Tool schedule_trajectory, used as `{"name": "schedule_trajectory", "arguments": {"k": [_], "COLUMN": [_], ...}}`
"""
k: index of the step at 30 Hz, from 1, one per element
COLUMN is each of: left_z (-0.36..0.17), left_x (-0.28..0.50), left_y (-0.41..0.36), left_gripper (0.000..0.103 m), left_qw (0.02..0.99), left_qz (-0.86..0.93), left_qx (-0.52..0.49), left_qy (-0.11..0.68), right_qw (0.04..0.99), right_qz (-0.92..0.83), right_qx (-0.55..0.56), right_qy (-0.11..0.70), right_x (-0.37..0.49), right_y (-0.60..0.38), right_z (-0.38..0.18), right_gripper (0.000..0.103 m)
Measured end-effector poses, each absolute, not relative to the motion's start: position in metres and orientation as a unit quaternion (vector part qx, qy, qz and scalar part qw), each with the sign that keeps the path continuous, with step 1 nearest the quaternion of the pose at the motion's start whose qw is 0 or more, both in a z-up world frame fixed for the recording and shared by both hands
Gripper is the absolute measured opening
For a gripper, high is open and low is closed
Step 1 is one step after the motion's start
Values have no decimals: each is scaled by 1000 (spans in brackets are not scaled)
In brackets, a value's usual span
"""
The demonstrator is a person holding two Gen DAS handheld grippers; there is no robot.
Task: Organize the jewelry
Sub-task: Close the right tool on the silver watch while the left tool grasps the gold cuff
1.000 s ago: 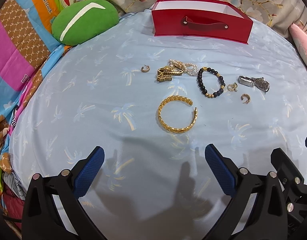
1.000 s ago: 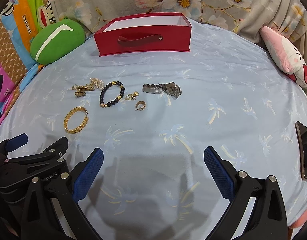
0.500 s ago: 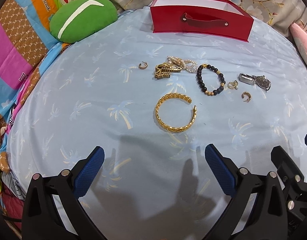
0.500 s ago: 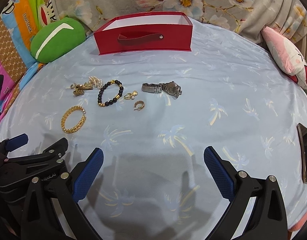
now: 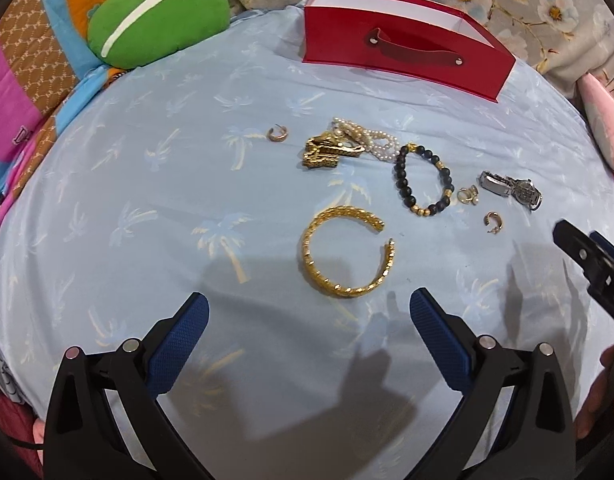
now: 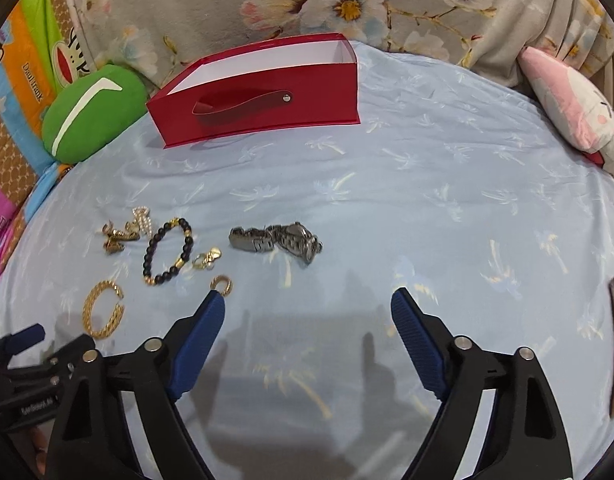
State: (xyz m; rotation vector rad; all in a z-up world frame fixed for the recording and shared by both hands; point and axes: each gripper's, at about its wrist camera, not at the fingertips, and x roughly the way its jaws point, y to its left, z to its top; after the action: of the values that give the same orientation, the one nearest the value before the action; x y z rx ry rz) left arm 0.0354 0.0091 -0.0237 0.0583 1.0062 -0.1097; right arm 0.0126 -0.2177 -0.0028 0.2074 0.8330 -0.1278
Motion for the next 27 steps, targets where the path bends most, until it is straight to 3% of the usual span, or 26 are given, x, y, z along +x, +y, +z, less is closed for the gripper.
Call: {"name": "schedule_trajectory", "arguments": {"k": [4, 14, 19, 23, 27], "left_z": [-33, -43, -42, -39, -35], "left_x": [48, 65, 66, 64, 62], "left_y": [1, -4, -6, -11, -13], "left_gripper": [98, 98, 92, 82, 61], "left_qw": [868, 868, 870, 871, 871], "left_qz": [-51, -47, -57, -71, -88], "left_qx": [33, 40, 41, 45, 42], "left_qy": [493, 493, 489, 485, 481], "right_qw": [901, 897, 897, 898, 897], "right_qz": [-56, -49, -42, -34, -27], "right_qx": [111, 112, 109, 112, 118], "right_qy": [415, 424, 426, 424, 425], "right_x": [31, 57, 66, 69, 69], "right_y": [-223, -227, -226, -227, -228], "right_z": [-12, -23, -26, -26, -27], "right_gripper": [72, 71, 62, 44, 19]}}
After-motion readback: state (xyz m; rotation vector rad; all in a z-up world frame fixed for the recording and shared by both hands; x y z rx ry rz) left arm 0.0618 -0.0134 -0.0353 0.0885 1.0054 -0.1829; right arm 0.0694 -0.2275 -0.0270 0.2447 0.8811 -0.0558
